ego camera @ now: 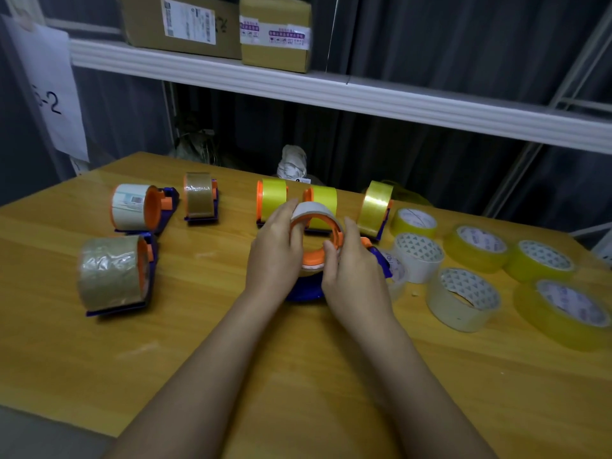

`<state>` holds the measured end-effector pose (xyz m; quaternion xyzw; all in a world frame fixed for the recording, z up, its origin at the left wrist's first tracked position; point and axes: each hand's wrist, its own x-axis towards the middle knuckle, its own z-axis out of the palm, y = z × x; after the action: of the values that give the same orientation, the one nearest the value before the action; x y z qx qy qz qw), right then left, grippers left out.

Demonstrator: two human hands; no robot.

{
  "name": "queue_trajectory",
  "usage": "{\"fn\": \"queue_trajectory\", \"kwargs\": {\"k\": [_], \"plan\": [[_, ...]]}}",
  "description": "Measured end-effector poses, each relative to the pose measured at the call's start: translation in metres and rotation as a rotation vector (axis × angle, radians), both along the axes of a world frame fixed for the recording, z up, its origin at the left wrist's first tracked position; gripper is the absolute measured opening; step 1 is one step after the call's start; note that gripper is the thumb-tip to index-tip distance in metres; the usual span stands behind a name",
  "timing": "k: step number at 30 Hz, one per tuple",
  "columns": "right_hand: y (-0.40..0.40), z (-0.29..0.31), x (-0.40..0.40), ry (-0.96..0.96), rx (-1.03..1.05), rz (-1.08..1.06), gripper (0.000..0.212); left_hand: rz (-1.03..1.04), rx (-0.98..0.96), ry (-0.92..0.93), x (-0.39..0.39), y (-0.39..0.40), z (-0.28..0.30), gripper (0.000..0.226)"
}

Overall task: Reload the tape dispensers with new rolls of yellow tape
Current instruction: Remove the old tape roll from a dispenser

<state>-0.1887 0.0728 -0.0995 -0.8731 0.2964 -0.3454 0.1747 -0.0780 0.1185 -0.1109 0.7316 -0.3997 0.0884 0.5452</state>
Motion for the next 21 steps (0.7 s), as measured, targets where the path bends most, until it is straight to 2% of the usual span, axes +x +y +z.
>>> {"fn": "queue_trajectory", "kwargs": {"k": [4, 7, 10, 14, 16, 21], "plan": [[-0.007, 0.001, -0.002, -0.088, 0.264, 0.097, 0.038, -0.026, -0.038, 0.009, -0.003, -0.001, -0.002, 0.04], [-0.014, -0.001, -0.004, -0.149, 0.415, 0.181, 0.036, -0.03, -0.067, 0.006, -0.002, -0.003, -0.001, 0.041], [-0.02, -0.003, 0.0, -0.289, 0.8, 0.261, 0.046, -0.065, -0.092, -0.001, -0.001, -0.002, 0.0, 0.042], [-0.02, 0.002, -0.001, -0.534, 1.217, 0.422, 0.044, -0.108, -0.102, 0.041, -0.002, -0.001, 0.003, 0.043], [-0.02, 0.004, 0.0, -0.639, 1.291, 0.484, 0.042, -0.148, -0.095, 0.103, -0.007, -0.002, 0.004, 0.045], [-0.024, 0.003, 0.004, -0.842, 1.172, 0.426, 0.037, -0.287, -0.01, 0.228, -0.015, -0.003, 0.002, 0.062]]}}
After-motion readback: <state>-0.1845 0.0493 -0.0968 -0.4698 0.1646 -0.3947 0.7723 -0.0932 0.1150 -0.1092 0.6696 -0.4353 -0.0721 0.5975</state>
